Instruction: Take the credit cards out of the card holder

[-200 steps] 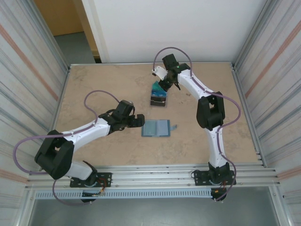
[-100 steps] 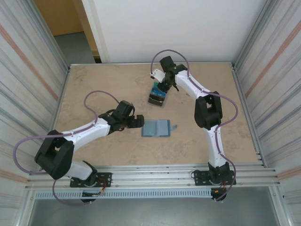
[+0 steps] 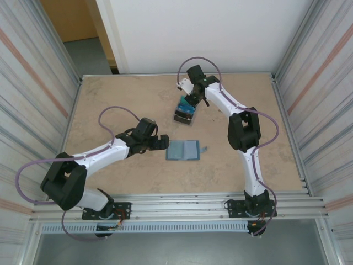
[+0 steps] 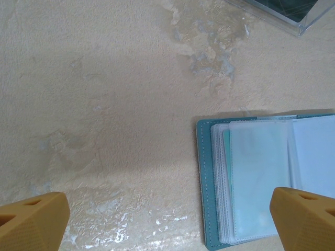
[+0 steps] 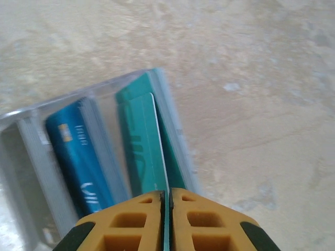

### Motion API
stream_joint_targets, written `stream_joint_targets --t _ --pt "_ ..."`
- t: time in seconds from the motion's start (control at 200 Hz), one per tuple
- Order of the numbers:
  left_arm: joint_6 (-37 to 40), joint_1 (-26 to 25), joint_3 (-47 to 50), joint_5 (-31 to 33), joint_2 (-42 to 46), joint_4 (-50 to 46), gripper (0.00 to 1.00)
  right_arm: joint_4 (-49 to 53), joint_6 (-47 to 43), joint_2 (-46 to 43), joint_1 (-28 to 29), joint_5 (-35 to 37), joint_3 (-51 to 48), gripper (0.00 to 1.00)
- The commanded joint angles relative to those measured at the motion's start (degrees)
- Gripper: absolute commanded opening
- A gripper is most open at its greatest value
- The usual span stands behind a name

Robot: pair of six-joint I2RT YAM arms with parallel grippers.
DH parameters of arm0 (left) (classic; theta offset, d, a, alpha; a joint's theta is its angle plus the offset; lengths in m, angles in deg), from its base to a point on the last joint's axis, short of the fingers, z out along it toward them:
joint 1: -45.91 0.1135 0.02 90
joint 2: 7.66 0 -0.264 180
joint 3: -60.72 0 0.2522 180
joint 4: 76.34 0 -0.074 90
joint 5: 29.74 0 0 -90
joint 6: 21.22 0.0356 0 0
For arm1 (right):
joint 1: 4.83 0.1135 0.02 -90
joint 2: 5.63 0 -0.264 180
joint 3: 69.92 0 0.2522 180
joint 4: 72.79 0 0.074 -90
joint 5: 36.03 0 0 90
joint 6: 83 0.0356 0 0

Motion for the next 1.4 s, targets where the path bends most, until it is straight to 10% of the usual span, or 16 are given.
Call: stream_joint_targets --t 0.0,0.526,0.872,1.393 --pt "-0.39 0.65 0.27 0.08 1.76 -0.90 0.99 -2.07 3.59 -1.05 -0.96 6.34 2.16 0.13" --pt "-1.40 1.10 0.95 1.90 4.43 -0.75 0.99 -6.33 25.04 -18.06 -0.01 2.52 -11.91 0.15" --pt "-5.44 4.82 5.76 2.63 11.65 0.89 0.99 -10.10 47.63 -35.45 8.47 2.62 -41.18 0.33" --pt "-10.11 8.18 11.75 8.15 19.03 -1.74 0.99 -3.04 58.98 -22.70 30.09 13.00 -38.67 0.49"
